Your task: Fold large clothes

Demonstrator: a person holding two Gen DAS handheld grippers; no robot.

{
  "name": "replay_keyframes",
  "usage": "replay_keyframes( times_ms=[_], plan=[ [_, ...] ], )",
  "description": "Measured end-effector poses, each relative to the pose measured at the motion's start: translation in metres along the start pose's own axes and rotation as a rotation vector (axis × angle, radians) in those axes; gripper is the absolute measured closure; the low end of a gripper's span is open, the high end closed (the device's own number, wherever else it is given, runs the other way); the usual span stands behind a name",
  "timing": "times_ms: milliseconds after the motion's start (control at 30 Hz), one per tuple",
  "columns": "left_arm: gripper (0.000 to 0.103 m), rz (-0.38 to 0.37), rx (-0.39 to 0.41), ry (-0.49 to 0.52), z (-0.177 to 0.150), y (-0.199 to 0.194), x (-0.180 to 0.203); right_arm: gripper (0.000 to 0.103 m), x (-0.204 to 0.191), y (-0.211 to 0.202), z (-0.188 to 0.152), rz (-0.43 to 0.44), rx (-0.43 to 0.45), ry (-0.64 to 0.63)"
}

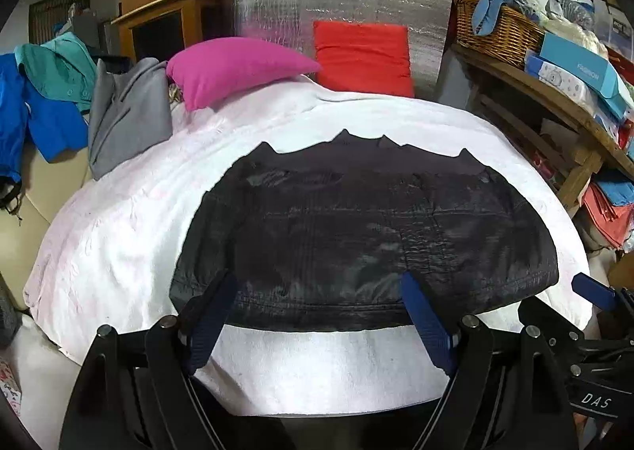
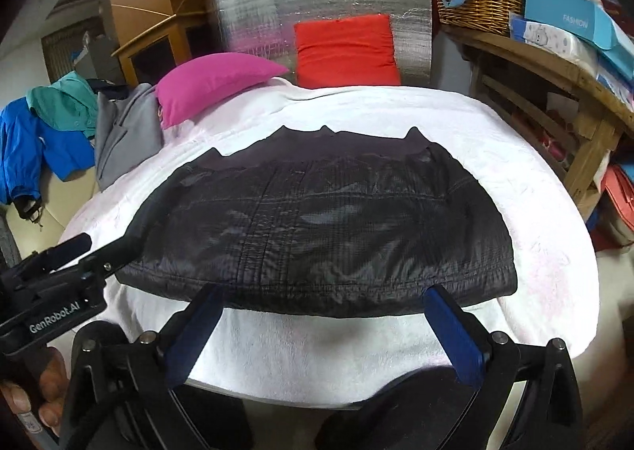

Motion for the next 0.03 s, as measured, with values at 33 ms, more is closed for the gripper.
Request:
replay_keyframes(
  times_ms=[33],
  plan=[
    [0.017,0.001,0.000,0.004,0.0008,-0.0003,-0.0006,0.001,0.0005,-0.0007,0.0009,-0.004,0.004,-0.001]
  ],
)
Point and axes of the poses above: each gripper's, at about its wrist camera, not at the fingertips, and y roughly the way its jaws point, x to its right, z to its top, the point moved 10 cm from there along y, roughly the way its jaws point, and after that the axes turned 14 degrees about x, right-handed, at the moved point
